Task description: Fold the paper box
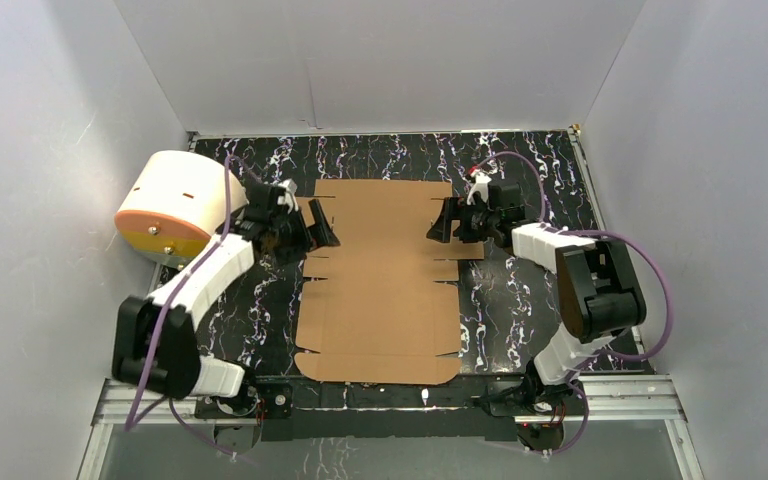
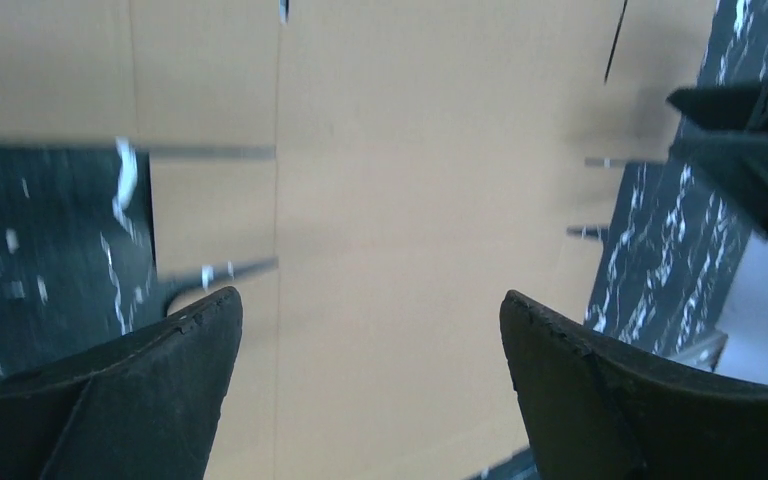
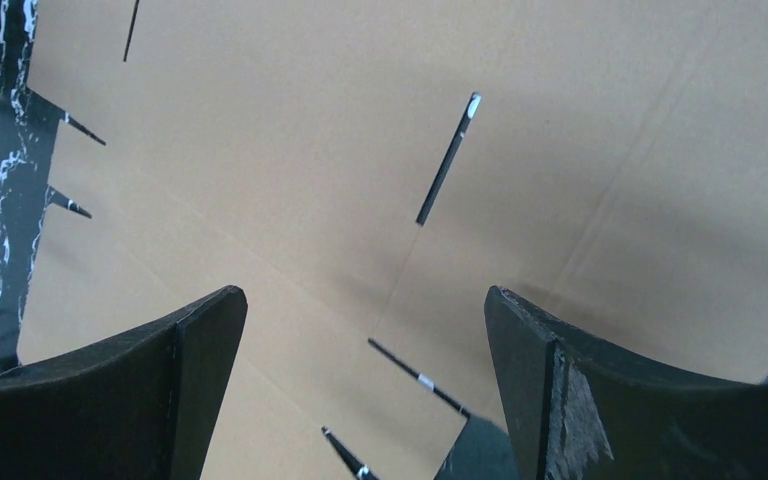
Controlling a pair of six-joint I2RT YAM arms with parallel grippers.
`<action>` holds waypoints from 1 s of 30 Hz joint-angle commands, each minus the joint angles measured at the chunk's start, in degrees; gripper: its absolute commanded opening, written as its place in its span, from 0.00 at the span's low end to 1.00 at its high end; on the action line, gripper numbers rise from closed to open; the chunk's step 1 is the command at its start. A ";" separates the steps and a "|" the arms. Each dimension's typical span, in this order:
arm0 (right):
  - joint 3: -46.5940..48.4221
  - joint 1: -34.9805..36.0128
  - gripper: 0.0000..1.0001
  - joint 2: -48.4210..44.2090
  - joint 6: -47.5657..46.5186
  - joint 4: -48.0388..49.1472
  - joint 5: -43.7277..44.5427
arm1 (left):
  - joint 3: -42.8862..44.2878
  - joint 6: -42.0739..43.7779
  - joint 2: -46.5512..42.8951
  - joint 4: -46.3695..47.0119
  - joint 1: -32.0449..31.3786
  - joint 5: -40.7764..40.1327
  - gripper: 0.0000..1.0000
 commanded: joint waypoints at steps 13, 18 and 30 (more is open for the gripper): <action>8.40 0.32 0.99 9.38 -0.89 1.85 -1.13 | 17.83 8.47 27.82 -0.44 2.26 0.65 0.98; 5.97 0.35 0.99 8.62 -0.98 0.40 0.31 | 13.26 7.24 26.76 -0.10 2.25 3.63 0.98; -2.83 0.33 0.99 -0.50 -0.82 -4.16 2.63 | -0.68 3.08 14.55 2.03 1.68 8.96 0.97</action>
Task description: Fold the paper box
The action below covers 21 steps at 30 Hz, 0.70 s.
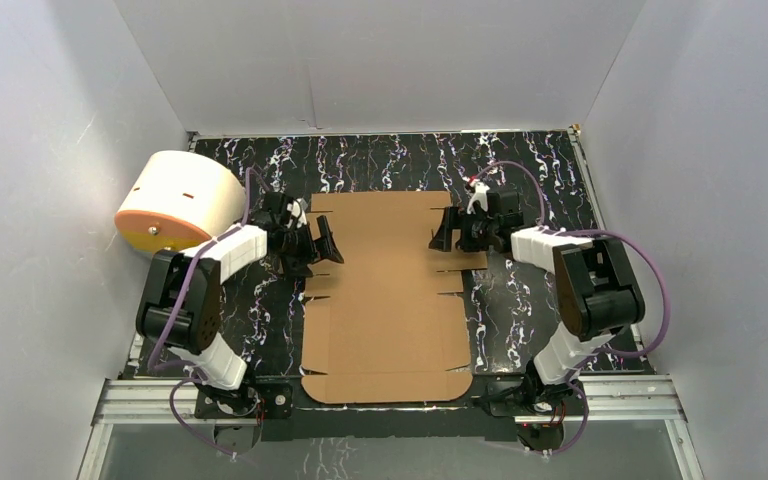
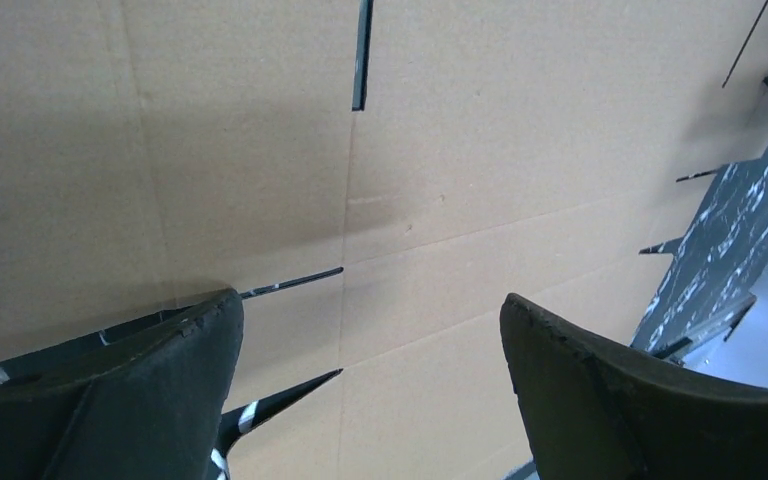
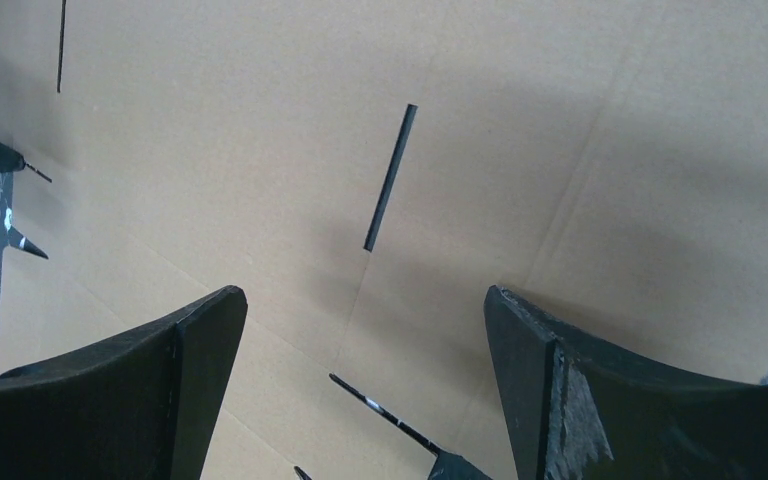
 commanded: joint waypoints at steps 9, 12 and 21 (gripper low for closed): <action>-3.44 0.06 0.99 -10.98 -0.94 -3.87 -0.03 | -6.76 -2.49 -16.94 -4.39 -1.05 0.31 0.98; -1.03 0.07 0.99 -11.14 -1.60 -2.94 -0.77 | -2.38 -0.75 -16.01 -4.62 1.10 -2.80 0.98; 8.50 0.49 0.99 -2.27 -0.82 3.17 -1.97 | 15.30 -1.48 2.34 1.02 5.51 -2.17 0.96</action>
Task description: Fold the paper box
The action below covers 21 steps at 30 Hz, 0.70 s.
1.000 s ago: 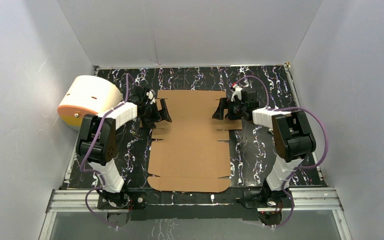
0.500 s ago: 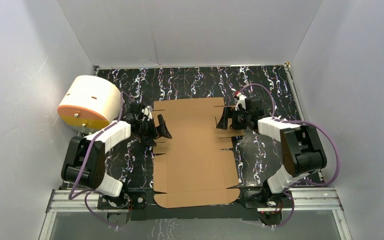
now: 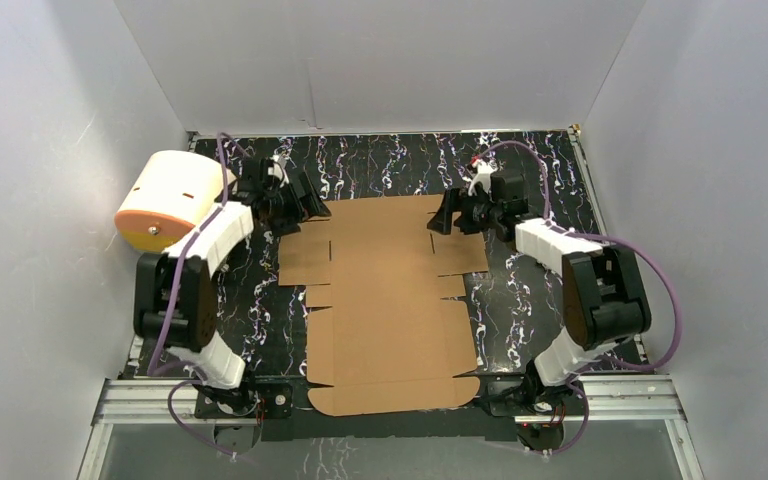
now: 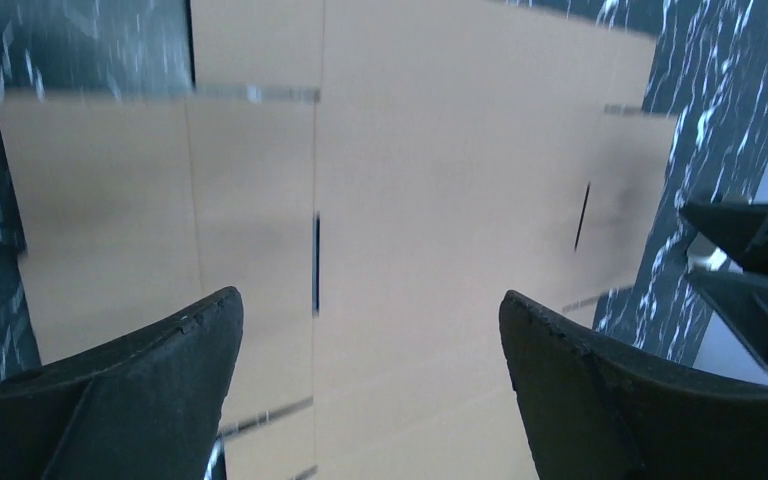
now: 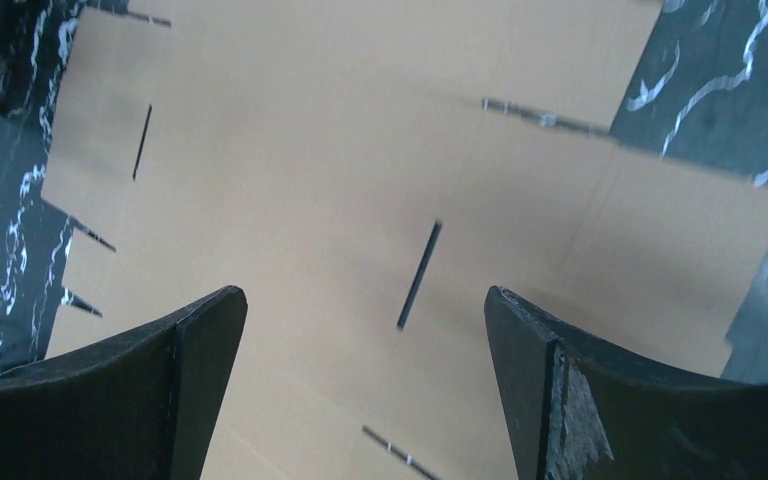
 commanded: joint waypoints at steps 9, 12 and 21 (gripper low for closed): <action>13.41 1.94 0.98 15.28 1.22 9.69 -2.38 | 18.24 -0.18 20.92 3.81 2.36 -3.37 0.94; 13.69 2.31 0.98 17.29 1.21 10.58 -2.47 | 20.16 0.90 24.02 3.51 2.41 -4.41 0.94; 11.54 2.61 0.98 20.55 1.56 12.60 -3.00 | 21.94 2.00 29.93 4.06 2.40 -0.77 0.92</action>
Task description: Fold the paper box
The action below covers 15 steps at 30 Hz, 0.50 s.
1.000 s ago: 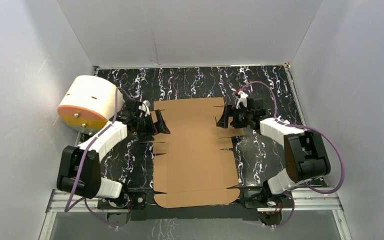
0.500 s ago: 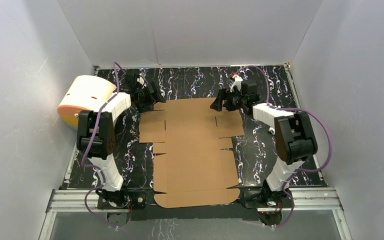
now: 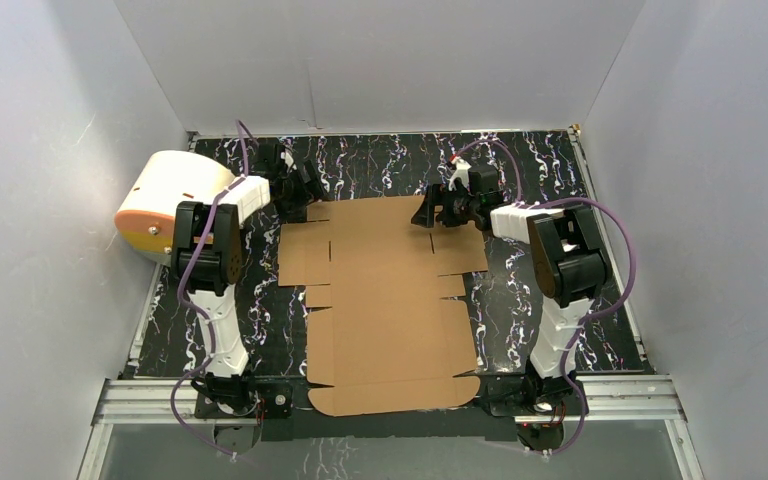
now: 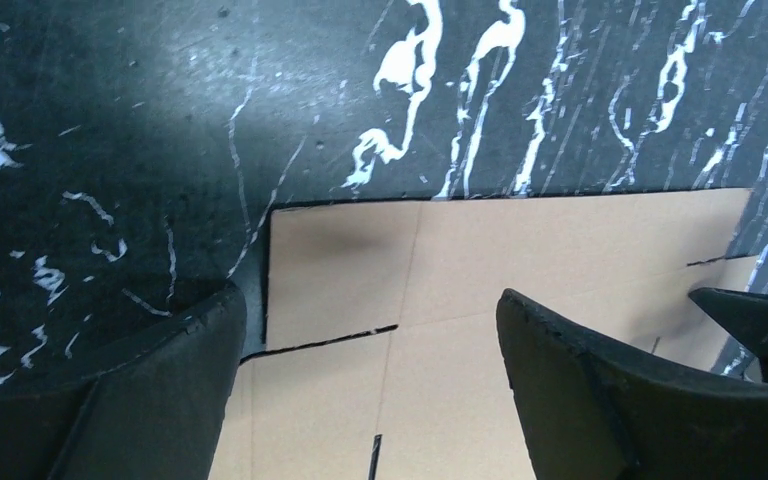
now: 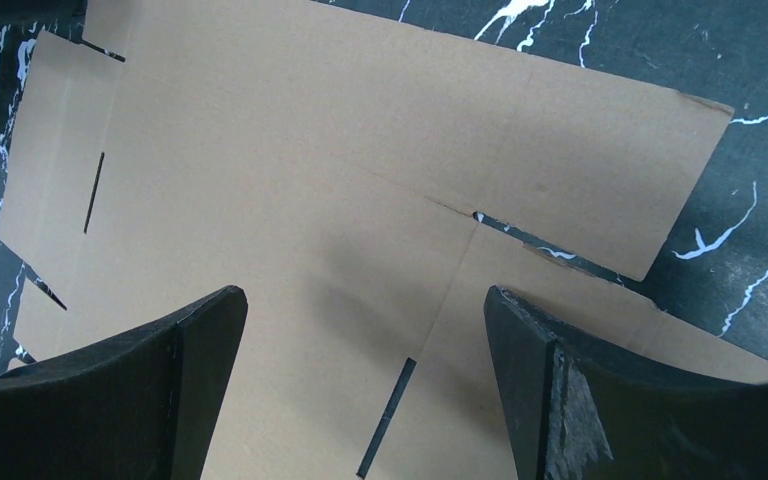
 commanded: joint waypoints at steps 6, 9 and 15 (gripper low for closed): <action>-0.51 0.60 0.98 1.39 0.72 4.42 -1.18 | 0.89 0.07 1.58 1.24 0.08 9.67 0.87; -0.72 0.71 0.98 1.76 1.04 4.67 -1.12 | -0.22 -1.22 -0.30 2.65 0.08 10.85 0.82; -1.43 1.04 0.98 1.94 1.01 4.94 -0.27 | -1.25 -1.14 -2.69 2.42 0.08 10.62 0.72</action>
